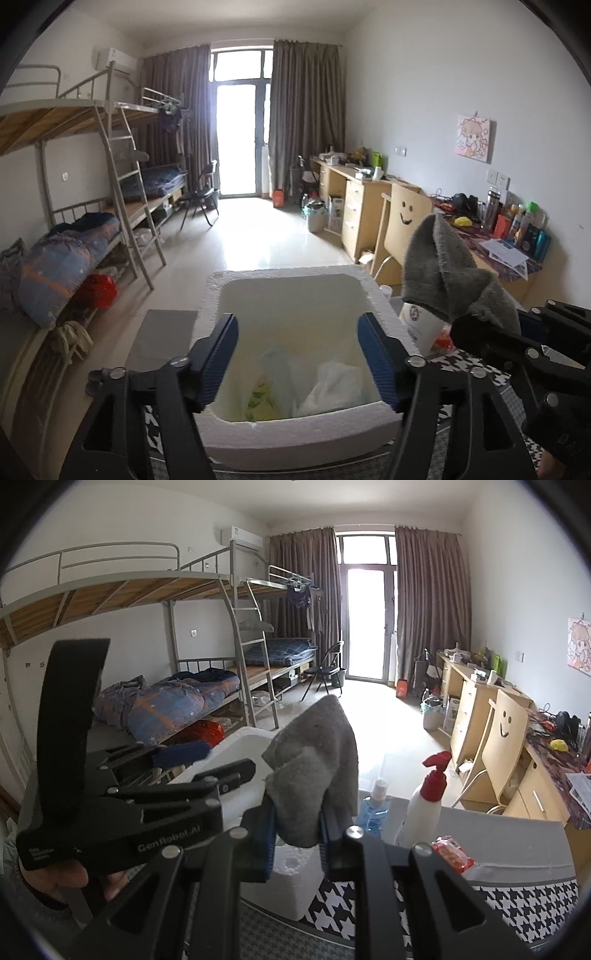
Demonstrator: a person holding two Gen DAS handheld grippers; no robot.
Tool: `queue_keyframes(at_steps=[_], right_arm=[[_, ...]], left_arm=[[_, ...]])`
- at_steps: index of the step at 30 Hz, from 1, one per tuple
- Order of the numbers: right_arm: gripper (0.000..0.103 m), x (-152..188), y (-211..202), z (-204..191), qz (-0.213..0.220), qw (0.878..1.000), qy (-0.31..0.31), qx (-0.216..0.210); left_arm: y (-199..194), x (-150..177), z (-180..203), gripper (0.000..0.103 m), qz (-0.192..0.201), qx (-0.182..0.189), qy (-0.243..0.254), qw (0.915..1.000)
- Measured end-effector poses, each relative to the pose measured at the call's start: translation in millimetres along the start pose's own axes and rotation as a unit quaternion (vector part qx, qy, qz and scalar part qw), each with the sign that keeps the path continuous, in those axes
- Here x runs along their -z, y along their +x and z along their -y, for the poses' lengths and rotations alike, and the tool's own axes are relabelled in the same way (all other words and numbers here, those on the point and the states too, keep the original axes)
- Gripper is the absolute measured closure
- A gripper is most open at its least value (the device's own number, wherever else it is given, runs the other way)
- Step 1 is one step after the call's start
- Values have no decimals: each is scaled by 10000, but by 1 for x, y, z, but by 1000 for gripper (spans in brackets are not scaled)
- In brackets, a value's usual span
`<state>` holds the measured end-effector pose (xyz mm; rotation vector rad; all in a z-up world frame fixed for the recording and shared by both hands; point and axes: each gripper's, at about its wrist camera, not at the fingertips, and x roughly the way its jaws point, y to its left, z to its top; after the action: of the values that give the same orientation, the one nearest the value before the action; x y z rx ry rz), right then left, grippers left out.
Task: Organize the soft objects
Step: 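Open the left gripper to drop the white strip into the box, then open the right gripper to drop the grey cloth into the box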
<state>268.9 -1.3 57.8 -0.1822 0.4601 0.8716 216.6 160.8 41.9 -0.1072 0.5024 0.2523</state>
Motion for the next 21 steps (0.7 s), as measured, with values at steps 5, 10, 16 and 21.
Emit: queue_keyframes(at_steps=[5, 10, 16, 21], right_arm=[[80, -3, 3, -2, -32, 10000, 0, 26], [80, -5, 6, -7, -26, 10000, -24, 24], [80, -5, 10, -10, -27, 10000, -46, -6], [80, -5, 14, -11, -42, 9999, -96, -43]], left_arm=[[-3, -2, -7, 23, 9, -117, -75, 9999], [-9, -4, -11, 17, 92, -256, -111, 9996], [-14, -5, -18, 11, 208, -402, -198, 9988], [-19, -4, -20, 8, 256, -508, -198, 9982]])
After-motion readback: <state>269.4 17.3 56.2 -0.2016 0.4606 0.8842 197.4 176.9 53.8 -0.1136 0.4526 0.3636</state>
